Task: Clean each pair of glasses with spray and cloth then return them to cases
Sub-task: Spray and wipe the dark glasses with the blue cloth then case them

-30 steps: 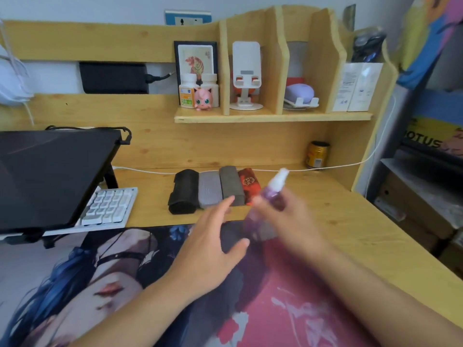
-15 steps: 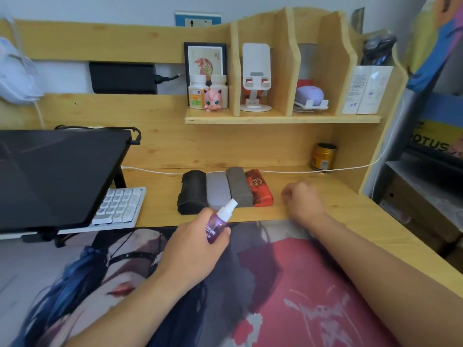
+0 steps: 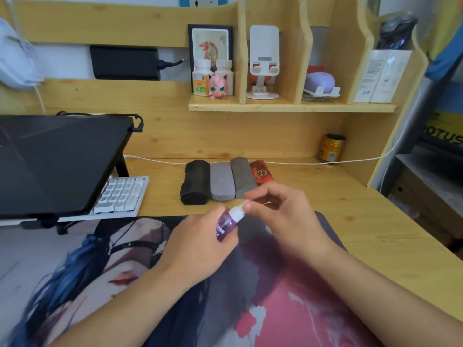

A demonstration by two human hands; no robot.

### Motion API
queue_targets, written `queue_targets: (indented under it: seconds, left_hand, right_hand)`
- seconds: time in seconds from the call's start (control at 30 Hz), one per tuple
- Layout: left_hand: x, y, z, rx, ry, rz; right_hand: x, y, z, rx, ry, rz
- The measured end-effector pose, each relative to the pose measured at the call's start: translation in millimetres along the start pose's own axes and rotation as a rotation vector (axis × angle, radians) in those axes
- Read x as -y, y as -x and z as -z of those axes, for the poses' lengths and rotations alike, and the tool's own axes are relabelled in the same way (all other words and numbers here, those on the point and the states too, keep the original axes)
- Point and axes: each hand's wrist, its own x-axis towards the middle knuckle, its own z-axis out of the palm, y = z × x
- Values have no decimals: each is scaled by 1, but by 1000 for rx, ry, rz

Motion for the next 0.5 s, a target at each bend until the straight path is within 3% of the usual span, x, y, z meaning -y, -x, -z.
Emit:
queue_targets:
  seconds: [0.2,0.3,0.37,0.43,0.5]
  left_hand:
    - [-2,6,-4,-54,-44,-63]
    - [-6,7,-2,-62,137,-65]
    - [-9,7,-2,-3,315,-32]
    - [-5,2,-3,-9,370,-22]
    - [8,-6,0,-120,349,7]
  right_hand:
    - [-1,16,-10,-59,-62,7]
    - [9,20,-18,10,-188,-38]
    - [20,17,-19,38,-102,-21]
    - [41,-5,-4,-49,32,45]
    - [72,-49,24,-234,213,168]
